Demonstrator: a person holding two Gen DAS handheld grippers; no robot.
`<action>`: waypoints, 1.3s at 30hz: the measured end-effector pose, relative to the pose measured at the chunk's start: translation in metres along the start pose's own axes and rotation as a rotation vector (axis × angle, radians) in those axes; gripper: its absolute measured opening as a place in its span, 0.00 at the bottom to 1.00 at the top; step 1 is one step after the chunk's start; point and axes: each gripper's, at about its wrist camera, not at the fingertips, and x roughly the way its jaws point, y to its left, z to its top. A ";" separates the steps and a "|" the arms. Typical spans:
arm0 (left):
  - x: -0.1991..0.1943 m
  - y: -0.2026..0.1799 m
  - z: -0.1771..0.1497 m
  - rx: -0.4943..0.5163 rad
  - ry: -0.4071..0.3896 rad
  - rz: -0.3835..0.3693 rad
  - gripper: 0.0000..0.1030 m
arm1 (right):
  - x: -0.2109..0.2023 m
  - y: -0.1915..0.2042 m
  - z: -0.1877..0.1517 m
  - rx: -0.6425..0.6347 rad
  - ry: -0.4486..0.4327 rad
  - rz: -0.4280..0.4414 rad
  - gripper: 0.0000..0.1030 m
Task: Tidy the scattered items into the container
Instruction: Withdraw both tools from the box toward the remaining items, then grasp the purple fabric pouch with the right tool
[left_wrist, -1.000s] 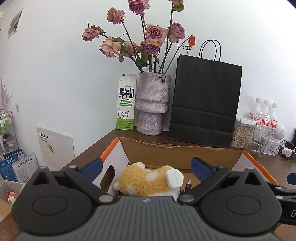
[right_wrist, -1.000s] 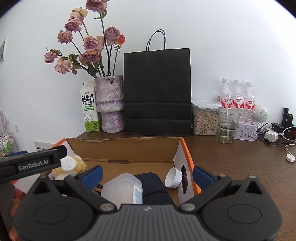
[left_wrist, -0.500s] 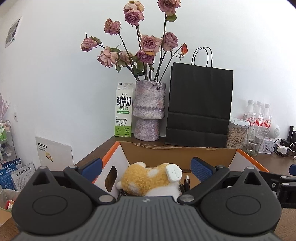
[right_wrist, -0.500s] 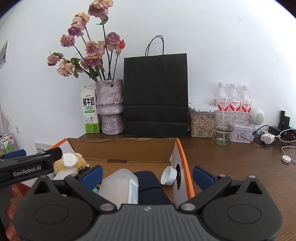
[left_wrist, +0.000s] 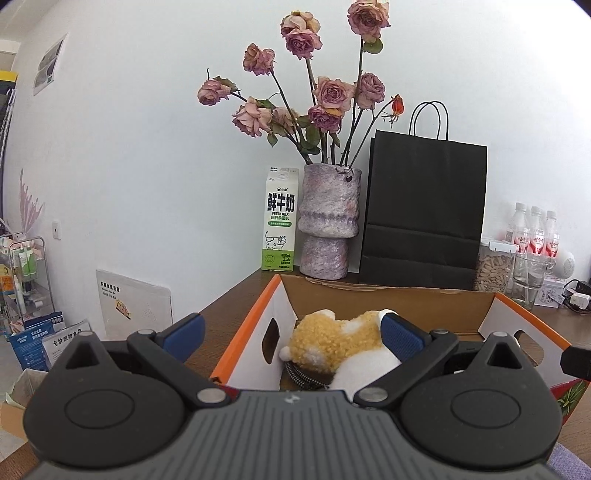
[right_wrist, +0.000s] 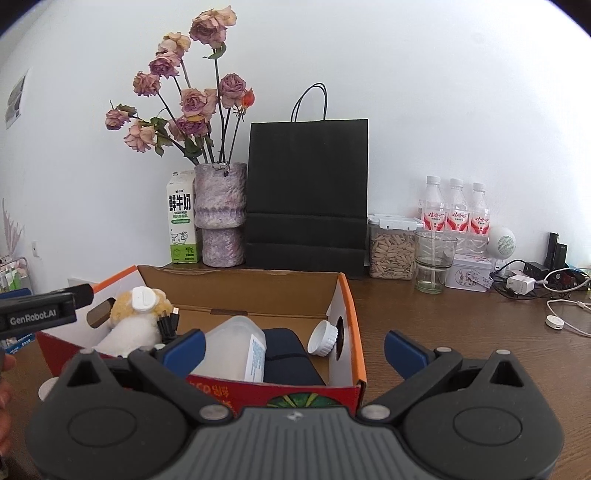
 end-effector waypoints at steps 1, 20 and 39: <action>-0.002 0.001 -0.001 0.000 0.001 0.002 1.00 | -0.002 -0.002 -0.002 0.002 0.002 -0.005 1.00; -0.050 0.042 -0.025 0.056 0.157 0.017 1.00 | -0.055 -0.023 -0.037 -0.008 0.176 0.052 1.00; -0.056 0.052 -0.051 0.063 0.326 -0.035 1.00 | -0.021 0.006 -0.058 -0.076 0.411 0.144 0.99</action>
